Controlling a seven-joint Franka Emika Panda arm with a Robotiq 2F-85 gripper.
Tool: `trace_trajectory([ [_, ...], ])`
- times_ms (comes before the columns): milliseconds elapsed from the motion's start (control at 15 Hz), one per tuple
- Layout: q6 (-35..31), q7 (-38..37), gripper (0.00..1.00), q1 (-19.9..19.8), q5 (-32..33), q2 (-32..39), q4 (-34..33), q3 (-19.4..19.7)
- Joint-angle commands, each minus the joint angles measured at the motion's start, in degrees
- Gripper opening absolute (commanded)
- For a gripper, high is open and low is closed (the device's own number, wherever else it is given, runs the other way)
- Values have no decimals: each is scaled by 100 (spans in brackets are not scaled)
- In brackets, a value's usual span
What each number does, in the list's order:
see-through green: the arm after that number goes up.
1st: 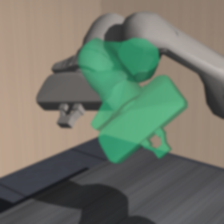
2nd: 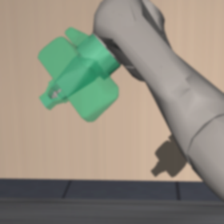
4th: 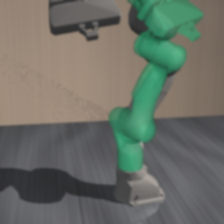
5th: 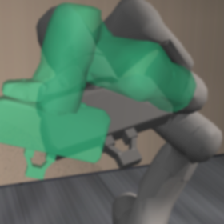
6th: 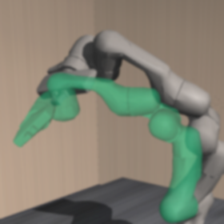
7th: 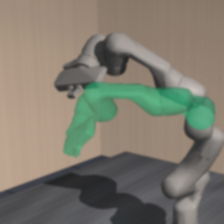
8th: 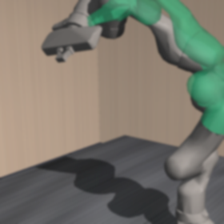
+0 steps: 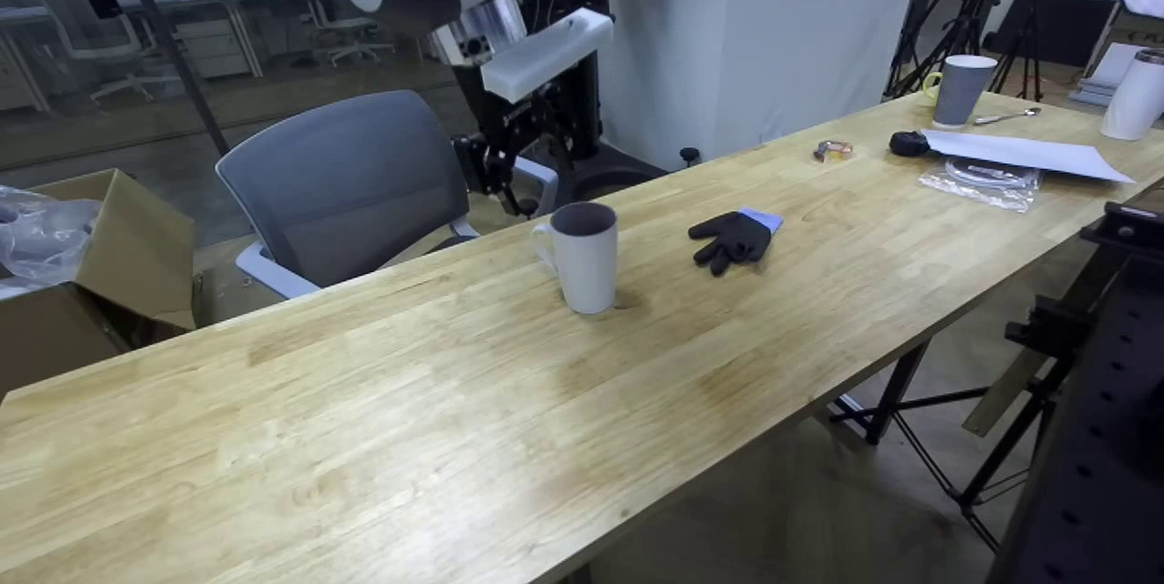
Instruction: Pick the cup and move it slightly to the left
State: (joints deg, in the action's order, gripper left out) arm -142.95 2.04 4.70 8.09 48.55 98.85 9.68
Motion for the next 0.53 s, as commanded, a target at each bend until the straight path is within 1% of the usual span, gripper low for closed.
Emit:
trace_trajectory([
  [0,294,-286,100,7,193,-608,156,30],
  [200,468,-147,100,-77,294,-954,300,3],
  [267,358,-93,100,-161,254,-650,32,-112],
  [467,453,-85,100,-196,295,-835,140,-114],
])
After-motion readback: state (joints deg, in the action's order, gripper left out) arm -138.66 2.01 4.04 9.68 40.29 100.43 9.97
